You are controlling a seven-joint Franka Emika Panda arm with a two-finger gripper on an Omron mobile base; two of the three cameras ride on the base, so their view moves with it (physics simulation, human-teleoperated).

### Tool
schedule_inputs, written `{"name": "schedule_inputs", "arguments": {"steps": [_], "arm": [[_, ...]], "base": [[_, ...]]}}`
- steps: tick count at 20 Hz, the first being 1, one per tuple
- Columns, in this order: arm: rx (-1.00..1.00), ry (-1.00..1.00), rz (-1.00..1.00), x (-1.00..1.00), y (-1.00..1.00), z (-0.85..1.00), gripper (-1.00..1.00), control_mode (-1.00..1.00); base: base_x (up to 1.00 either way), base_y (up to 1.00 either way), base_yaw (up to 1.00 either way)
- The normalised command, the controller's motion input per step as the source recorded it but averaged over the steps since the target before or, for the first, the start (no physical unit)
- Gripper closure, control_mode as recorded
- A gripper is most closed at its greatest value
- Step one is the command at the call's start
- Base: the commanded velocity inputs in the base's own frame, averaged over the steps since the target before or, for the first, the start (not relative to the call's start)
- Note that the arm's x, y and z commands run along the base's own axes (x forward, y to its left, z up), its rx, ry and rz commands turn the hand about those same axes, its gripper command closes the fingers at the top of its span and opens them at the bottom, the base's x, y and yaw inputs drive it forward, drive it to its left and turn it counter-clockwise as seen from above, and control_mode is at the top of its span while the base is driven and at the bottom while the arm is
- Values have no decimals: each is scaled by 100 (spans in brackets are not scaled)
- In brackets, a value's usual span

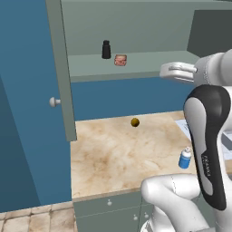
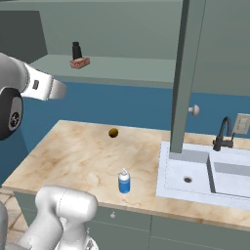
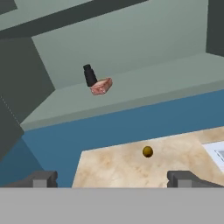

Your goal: Pick the soap dispenser and bar soap from the cabinet and place them on the counter.

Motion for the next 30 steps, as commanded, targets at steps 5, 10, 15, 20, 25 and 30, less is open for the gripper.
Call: {"name": "schedule_inputs", "arguments": {"steps": [5, 10, 15, 20, 25, 30], "arm": [[0, 0, 0, 17, 0, 23, -100, -100], [0, -2, 1, 25, 0, 16, -100, -100], [0, -6, 5, 39, 0, 0, -100, -100], [-1, -5, 5, 33, 6, 0, -100, -100], [-10, 0, 2, 36, 23, 0, -100, -100], [-9, 4, 0, 27, 13, 0, -100, -100]], "base": [[0, 0, 0], [0, 0, 0], [0, 0, 0], [0, 0, 0], [0, 0, 0], [0, 0, 0]]}}
